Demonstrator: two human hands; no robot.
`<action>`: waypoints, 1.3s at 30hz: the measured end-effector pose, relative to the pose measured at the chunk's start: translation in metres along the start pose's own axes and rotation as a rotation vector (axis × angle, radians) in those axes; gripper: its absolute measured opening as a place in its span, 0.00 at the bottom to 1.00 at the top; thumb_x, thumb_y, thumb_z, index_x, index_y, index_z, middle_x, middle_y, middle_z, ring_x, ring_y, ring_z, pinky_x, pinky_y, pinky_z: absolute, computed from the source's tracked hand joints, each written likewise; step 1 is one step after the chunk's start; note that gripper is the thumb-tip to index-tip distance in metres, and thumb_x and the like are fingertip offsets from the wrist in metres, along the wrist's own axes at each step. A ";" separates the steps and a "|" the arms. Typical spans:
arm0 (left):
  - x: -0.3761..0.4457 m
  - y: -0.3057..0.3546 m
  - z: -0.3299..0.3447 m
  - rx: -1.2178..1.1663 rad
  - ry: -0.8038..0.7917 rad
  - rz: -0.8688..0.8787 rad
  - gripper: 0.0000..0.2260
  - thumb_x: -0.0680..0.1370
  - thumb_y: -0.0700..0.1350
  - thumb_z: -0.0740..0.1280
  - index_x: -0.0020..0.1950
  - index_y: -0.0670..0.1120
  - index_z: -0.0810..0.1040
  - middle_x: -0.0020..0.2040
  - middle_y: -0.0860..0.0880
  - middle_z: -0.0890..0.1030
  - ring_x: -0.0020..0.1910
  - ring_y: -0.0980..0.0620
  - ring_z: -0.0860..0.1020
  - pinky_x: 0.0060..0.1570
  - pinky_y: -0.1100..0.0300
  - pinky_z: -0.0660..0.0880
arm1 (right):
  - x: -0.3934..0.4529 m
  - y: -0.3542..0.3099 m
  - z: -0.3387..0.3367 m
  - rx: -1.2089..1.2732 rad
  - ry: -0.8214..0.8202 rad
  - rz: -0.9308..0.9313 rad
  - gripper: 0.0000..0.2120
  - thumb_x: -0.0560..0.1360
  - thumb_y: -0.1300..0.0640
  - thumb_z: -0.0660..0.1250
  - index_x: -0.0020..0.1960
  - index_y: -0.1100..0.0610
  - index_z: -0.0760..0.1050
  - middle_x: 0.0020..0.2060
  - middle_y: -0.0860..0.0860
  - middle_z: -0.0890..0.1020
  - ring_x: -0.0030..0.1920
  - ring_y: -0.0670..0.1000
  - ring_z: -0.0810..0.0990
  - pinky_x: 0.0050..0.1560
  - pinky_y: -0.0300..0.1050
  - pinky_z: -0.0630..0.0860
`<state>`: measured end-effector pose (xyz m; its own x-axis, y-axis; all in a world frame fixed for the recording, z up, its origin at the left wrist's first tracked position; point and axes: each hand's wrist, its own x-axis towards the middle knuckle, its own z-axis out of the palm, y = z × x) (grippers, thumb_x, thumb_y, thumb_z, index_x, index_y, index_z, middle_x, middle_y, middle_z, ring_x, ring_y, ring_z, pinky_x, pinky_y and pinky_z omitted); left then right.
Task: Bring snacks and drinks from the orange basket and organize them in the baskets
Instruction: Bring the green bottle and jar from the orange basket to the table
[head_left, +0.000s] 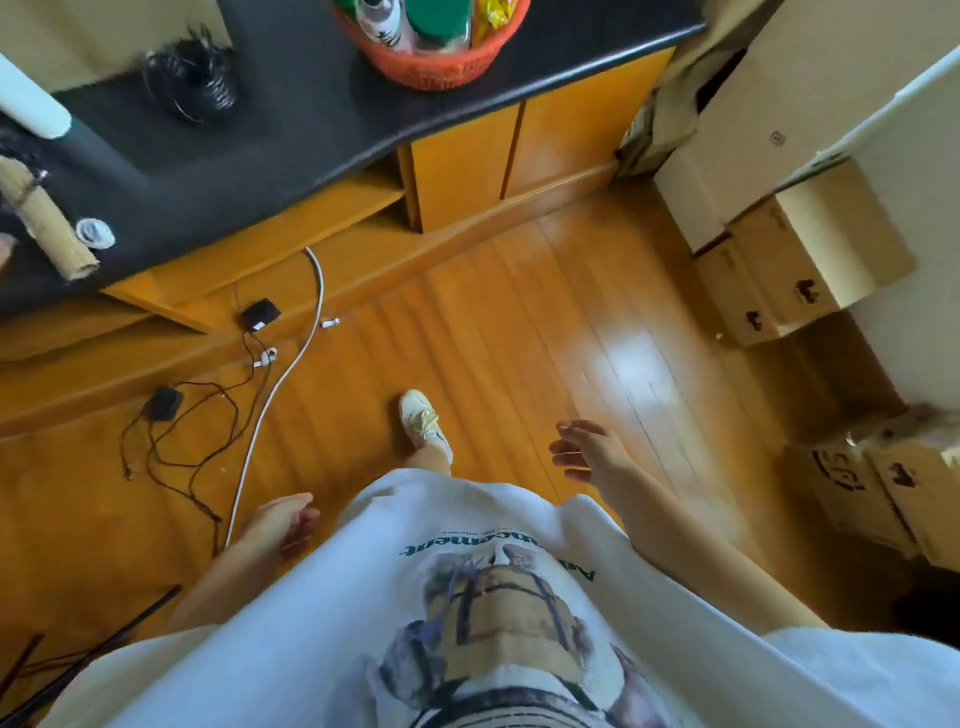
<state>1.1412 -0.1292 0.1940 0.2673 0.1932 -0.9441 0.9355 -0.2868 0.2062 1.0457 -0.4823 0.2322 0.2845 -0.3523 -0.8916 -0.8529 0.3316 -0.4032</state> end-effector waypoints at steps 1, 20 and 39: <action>-0.003 0.023 0.002 0.005 -0.007 0.014 0.16 0.78 0.43 0.63 0.65 0.40 0.72 0.49 0.41 0.77 0.37 0.50 0.73 0.39 0.57 0.70 | 0.002 -0.009 0.003 0.018 0.017 0.023 0.04 0.78 0.58 0.60 0.46 0.53 0.73 0.34 0.52 0.77 0.32 0.49 0.75 0.33 0.39 0.68; 0.007 0.322 0.093 0.096 -0.172 0.206 0.06 0.79 0.39 0.59 0.52 0.45 0.75 0.36 0.48 0.76 0.32 0.53 0.72 0.31 0.63 0.66 | 0.088 -0.183 0.016 0.208 0.288 0.205 0.13 0.77 0.63 0.61 0.61 0.66 0.71 0.43 0.61 0.77 0.34 0.55 0.74 0.39 0.46 0.72; 0.037 0.540 0.116 -0.318 0.033 0.371 0.22 0.76 0.39 0.66 0.68 0.50 0.67 0.60 0.46 0.74 0.58 0.49 0.74 0.52 0.53 0.73 | 0.223 -0.508 0.089 -1.038 0.337 -0.808 0.42 0.63 0.53 0.76 0.71 0.51 0.59 0.64 0.57 0.67 0.64 0.60 0.67 0.58 0.56 0.69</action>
<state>1.6296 -0.3861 0.2408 0.5986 0.1636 -0.7842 0.7984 -0.0426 0.6006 1.5810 -0.6512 0.2198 0.8658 -0.3775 -0.3284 -0.4766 -0.8219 -0.3120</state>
